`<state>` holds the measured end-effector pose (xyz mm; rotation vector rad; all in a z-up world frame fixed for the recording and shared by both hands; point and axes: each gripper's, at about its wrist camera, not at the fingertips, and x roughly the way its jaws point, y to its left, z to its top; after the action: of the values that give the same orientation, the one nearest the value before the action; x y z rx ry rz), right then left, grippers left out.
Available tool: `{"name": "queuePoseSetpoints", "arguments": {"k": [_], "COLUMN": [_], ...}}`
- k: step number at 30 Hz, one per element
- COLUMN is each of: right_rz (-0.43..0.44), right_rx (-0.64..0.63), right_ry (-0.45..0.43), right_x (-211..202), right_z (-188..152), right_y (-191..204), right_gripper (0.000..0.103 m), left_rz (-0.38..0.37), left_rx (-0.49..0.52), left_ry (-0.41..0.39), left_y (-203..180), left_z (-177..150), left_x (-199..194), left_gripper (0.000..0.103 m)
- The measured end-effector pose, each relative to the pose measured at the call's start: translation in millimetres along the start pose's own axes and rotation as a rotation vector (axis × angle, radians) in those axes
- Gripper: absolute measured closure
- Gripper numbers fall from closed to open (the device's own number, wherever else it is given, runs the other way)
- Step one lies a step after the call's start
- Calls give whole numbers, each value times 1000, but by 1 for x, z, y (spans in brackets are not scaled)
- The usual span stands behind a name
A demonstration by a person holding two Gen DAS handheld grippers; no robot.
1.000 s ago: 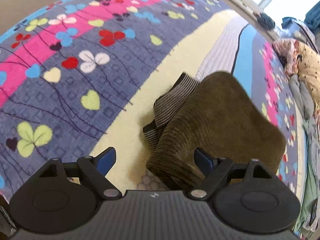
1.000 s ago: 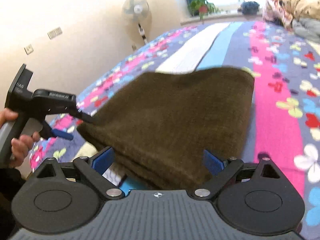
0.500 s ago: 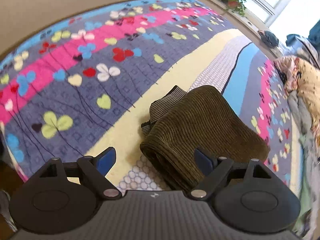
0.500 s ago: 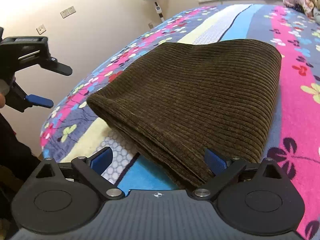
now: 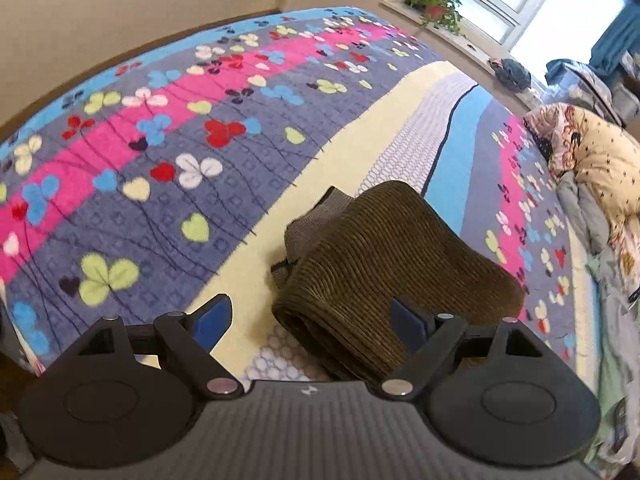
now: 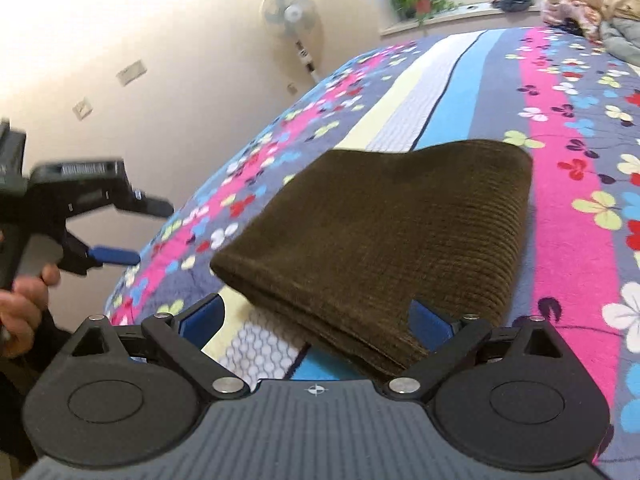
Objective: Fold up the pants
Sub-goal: 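Move the open right tool over the folded pants stack, then grasp the pants stack with the right tool while the left tool grips the striped waistband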
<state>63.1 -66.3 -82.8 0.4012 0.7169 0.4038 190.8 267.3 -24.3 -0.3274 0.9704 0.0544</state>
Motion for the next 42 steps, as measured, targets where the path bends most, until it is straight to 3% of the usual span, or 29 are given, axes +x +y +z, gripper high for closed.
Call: {"name": "queuePoseSetpoints", "arguments": {"k": [2, 7, 14, 18, 22, 30, 36, 42], "right_rz": [-12, -47, -152, -183, -203, -198, -183, -103], "right_rx": [-2, 13, 156, 312, 367, 475, 370, 368], "right_ry": [-8, -1, -34, -16, 16, 115, 118, 112], "right_x": [-2, 2, 14, 30, 51, 102, 130, 148], "right_z": [1, 1, 4, 7, 6, 4, 11, 18], "right_y": [1, -6, -52, -92, -114, -137, -124, -129], "right_gripper": [3, 2, 2, 2, 2, 1, 0, 0], "left_rz": [9, -64, -49, -55, -36, -74, -79, -140], "left_rx": [26, 47, 55, -2, -27, -66, -38, -107], "left_ry": [-2, 20, 97, 174, 215, 258, 344, 379], "left_y": [-1, 2, 6, 13, 19, 18, 8, 25], "left_z": [2, 6, 11, 17, 25, 39, 30, 28], "left_x": [4, 25, 80, 118, 143, 166, 195, 213], "left_gripper": [0, 0, 0, 0, 0, 0, 0, 0]}}
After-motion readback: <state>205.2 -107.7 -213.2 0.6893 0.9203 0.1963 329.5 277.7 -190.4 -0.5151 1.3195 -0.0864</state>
